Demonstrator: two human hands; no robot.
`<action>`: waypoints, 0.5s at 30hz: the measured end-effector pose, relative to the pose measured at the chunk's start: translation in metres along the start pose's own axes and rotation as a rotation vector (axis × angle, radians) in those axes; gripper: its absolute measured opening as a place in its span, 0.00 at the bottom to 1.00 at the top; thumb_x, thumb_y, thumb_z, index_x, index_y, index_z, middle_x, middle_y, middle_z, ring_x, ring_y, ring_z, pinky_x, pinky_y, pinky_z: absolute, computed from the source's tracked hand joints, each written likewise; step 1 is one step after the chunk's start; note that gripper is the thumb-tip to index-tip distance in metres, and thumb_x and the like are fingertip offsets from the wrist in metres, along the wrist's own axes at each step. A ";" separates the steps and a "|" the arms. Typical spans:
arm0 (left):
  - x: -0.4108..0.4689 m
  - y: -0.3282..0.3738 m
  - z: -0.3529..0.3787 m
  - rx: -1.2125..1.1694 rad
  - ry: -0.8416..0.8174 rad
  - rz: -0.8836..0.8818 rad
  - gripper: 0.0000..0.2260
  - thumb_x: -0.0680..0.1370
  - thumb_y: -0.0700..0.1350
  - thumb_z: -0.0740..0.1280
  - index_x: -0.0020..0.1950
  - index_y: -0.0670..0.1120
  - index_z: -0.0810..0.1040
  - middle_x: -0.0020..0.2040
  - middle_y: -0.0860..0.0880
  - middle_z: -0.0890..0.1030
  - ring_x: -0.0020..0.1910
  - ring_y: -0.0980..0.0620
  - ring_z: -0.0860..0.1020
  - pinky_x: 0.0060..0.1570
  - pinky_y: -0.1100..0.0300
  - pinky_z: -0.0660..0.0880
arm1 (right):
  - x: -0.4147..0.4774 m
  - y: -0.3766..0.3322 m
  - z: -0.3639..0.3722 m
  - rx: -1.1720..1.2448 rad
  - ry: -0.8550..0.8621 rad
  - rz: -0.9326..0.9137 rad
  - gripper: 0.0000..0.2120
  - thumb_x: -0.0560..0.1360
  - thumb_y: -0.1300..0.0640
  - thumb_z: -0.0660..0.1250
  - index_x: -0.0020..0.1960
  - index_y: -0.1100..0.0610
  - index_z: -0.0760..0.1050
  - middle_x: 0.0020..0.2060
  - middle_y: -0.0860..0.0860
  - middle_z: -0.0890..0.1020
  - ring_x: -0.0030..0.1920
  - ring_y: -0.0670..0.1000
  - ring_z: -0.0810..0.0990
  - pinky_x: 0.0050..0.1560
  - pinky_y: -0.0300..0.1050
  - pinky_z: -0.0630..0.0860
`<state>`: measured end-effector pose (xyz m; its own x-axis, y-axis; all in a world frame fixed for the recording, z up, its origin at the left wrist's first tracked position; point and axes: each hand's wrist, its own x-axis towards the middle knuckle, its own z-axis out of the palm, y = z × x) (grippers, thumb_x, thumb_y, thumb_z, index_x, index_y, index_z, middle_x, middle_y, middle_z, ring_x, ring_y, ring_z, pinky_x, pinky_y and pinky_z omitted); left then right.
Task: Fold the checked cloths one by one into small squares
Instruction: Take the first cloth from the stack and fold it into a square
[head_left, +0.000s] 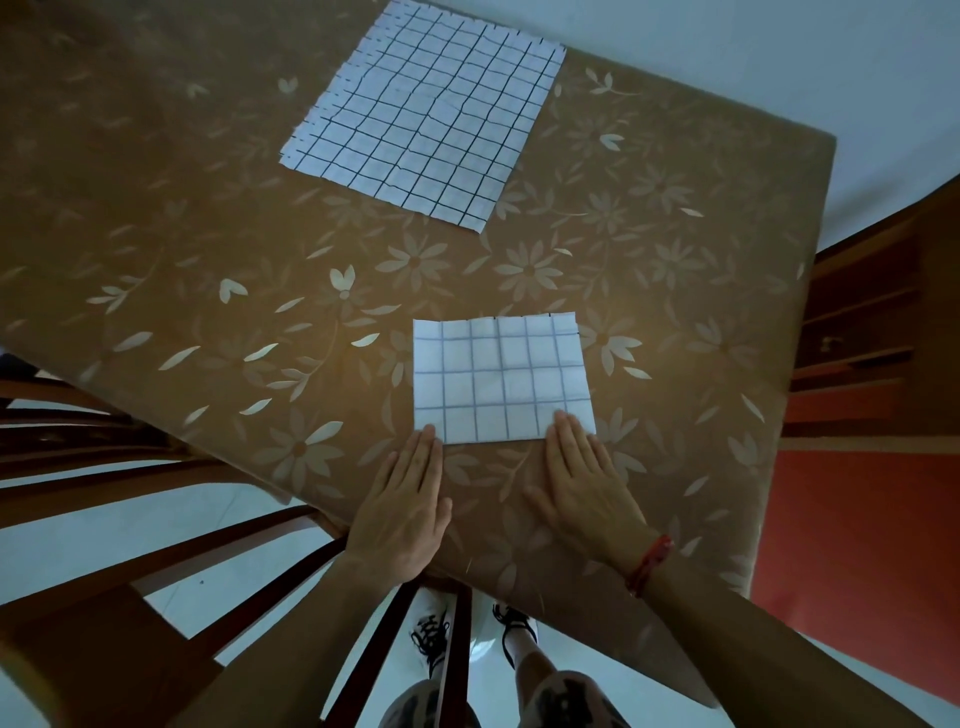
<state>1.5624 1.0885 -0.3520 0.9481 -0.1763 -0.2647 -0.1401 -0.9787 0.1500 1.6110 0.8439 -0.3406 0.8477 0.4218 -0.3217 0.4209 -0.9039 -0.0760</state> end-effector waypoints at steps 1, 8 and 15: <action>0.000 0.000 0.000 0.002 -0.004 -0.002 0.30 0.80 0.55 0.48 0.78 0.39 0.53 0.79 0.42 0.53 0.78 0.46 0.53 0.74 0.48 0.59 | -0.003 0.007 0.000 0.011 -0.015 0.029 0.38 0.81 0.37 0.41 0.77 0.67 0.50 0.77 0.63 0.50 0.77 0.60 0.49 0.75 0.58 0.55; 0.001 0.004 -0.011 -0.027 -0.025 -0.028 0.30 0.80 0.52 0.57 0.77 0.39 0.57 0.78 0.42 0.56 0.77 0.46 0.56 0.73 0.46 0.61 | -0.004 0.011 -0.007 0.044 -0.053 0.085 0.43 0.77 0.34 0.33 0.77 0.67 0.51 0.77 0.63 0.51 0.77 0.61 0.50 0.75 0.60 0.56; 0.031 0.033 -0.039 -0.105 0.046 0.000 0.23 0.81 0.50 0.60 0.73 0.42 0.65 0.76 0.40 0.62 0.75 0.42 0.61 0.71 0.49 0.62 | 0.013 0.014 -0.031 0.153 0.057 0.134 0.27 0.80 0.43 0.54 0.71 0.59 0.64 0.71 0.57 0.66 0.69 0.57 0.66 0.69 0.55 0.65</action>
<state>1.5985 1.0550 -0.3178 0.9606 -0.1693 -0.2206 -0.1121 -0.9618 0.2498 1.6375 0.8389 -0.3164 0.9117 0.2963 -0.2847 0.2529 -0.9507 -0.1795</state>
